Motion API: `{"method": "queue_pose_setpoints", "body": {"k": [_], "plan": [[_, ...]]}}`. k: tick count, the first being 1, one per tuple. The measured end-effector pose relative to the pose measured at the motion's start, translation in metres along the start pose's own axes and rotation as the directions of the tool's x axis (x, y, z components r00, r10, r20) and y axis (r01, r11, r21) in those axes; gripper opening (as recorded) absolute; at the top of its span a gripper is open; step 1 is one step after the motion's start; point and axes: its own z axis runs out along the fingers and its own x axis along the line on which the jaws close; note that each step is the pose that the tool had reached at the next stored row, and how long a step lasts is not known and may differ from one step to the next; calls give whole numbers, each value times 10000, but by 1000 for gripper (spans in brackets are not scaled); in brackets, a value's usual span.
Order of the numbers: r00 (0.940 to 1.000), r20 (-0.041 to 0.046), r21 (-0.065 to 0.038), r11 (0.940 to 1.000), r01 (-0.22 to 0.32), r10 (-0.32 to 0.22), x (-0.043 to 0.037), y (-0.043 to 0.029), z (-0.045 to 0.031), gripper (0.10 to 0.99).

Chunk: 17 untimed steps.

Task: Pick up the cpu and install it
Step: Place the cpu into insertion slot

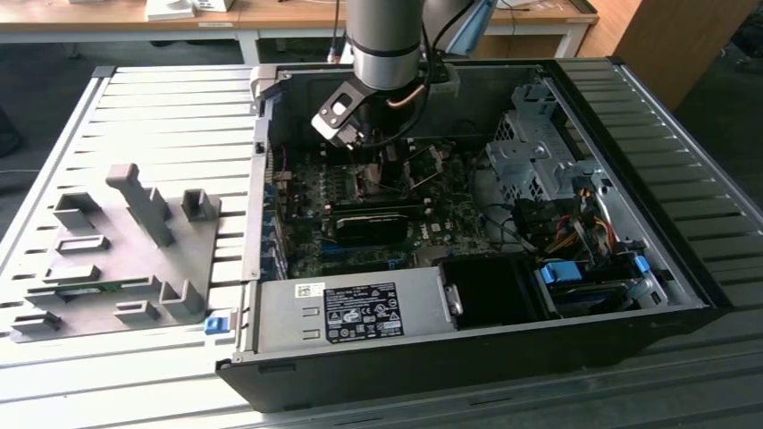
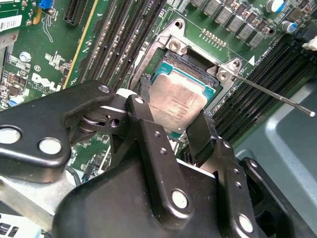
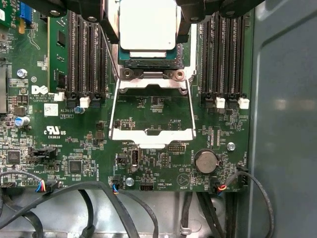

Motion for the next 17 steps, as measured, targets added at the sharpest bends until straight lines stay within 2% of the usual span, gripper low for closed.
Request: {"method": "queue_pose_setpoints", "body": {"k": [7, 17], "plan": [[9998, 10, -4, 9998, -184, 184, -1, -2, 45, 541], [9999, 6, -2, 9999, -116, 116, 0, -5, 106, 541]]}}
